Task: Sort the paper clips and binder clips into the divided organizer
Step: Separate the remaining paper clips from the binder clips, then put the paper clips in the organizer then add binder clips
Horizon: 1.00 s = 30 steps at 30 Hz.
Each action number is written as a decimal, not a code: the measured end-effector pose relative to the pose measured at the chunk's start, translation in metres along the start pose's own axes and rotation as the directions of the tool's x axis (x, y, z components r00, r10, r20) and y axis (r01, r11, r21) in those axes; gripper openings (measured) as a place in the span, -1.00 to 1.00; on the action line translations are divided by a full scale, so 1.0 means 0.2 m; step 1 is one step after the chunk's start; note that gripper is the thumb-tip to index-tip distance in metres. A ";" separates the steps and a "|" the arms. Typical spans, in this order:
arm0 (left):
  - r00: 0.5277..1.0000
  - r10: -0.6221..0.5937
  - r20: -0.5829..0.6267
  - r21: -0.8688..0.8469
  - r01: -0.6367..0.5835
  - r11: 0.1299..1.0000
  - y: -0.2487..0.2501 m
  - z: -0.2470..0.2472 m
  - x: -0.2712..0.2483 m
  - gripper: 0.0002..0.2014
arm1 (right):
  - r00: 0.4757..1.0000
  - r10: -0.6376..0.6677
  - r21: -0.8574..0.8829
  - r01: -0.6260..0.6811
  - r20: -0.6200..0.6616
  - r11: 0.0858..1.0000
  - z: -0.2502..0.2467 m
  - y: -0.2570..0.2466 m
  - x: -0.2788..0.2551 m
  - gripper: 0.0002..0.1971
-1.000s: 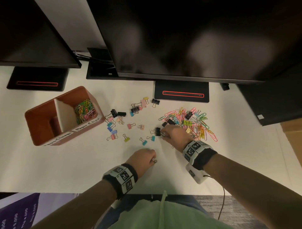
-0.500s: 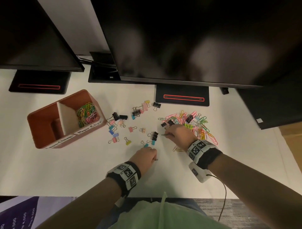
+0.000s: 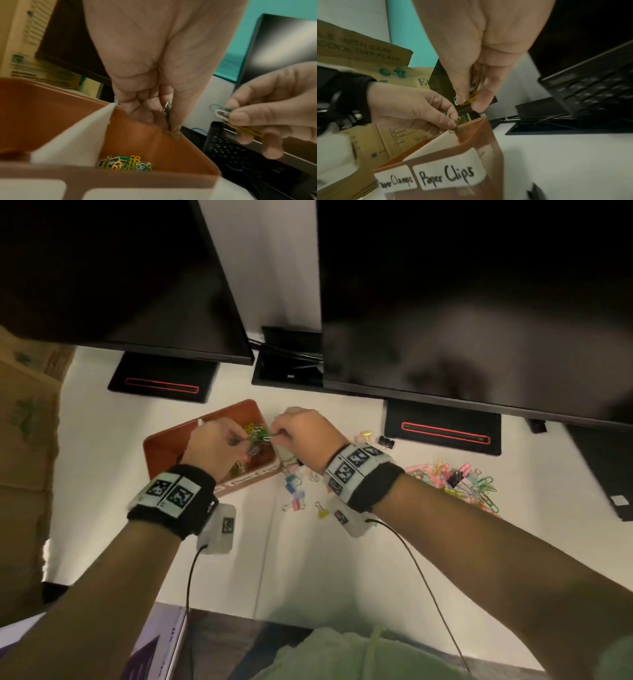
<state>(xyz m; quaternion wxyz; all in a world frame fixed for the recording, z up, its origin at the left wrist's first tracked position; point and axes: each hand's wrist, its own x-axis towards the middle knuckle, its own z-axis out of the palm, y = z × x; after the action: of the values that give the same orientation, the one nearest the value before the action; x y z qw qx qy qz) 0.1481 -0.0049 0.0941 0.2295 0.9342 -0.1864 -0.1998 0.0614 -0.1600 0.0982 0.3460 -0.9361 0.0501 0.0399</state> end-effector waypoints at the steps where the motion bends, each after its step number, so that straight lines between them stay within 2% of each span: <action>1: 1.000 -0.026 0.010 0.003 0.026 1.000 -0.02 -0.02 0.02 -0.93 | 1.000 0.014 -0.021 -0.013 0.020 1.000 0.03 -0.05 0.08 -0.80; 4: 0.997 -0.040 0.066 -0.012 0.040 0.999 -0.07 -0.05 0.06 -0.86 | 0.991 0.078 -0.073 -0.071 0.104 0.995 0.10 -0.13 0.23 -0.70; 7: 0.995 0.046 0.084 0.054 -0.051 0.997 -0.08 -0.09 0.06 -0.72 | 0.986 0.114 -0.050 -0.109 0.119 0.993 0.12 -0.13 0.25 -0.63; 9: 0.990 0.120 0.078 0.034 -0.123 0.992 -0.06 -0.10 0.04 -0.67 | 0.996 0.072 0.042 -0.074 0.053 0.996 0.10 -0.11 0.20 -0.66; 11: 0.977 0.193 0.088 -0.066 -0.188 0.980 -0.02 -0.08 0.01 -0.68 | 0.998 0.059 0.096 -0.059 0.005 0.994 0.06 -0.04 0.08 -0.70; 14: 0.944 0.305 0.126 -0.189 -0.279 0.941 0.12 -0.01 -0.05 -0.75 | 0.992 0.121 0.045 -0.120 -0.031 0.992 -0.01 0.16 -0.16 -0.76; 17: 0.883 0.421 0.209 -0.244 -0.369 0.897 0.30 0.15 -0.12 -0.79 | 0.956 0.277 -0.051 -0.282 -0.093 0.958 -0.07 0.41 -0.43 -0.79; 20: 0.821 0.466 0.330 -0.281 -0.386 0.878 0.46 0.38 -0.17 -0.77 | 0.875 0.454 -0.110 -0.474 -0.168 0.873 -0.16 0.63 -0.68 -0.77; 22: 0.799 0.476 0.367 -0.255 -0.405 0.878 0.55 0.54 -0.18 -0.74 | 0.816 0.538 -0.091 -0.564 -0.211 0.821 -0.20 0.74 -0.80 -0.75; 26: 0.797 0.460 0.392 -0.197 -0.416 0.888 0.71 0.81 -0.14 -0.68 | 0.763 0.604 -0.078 -0.633 -0.229 0.770 -0.25 0.94 -0.89 -0.73; 30: 0.785 0.431 0.446 -0.102 -0.434 0.895 0.81 1.00 -0.06 -0.66 | 0.773 0.616 -0.059 -0.629 -0.151 0.775 -0.23 1.05 -0.89 -0.74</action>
<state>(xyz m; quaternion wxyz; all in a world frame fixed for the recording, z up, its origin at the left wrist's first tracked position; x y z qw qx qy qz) 0.0045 -0.2053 0.0159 0.2157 0.7935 -0.4444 -0.3553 -0.1388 -0.3362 0.0179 0.2592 -0.8842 0.3764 0.0969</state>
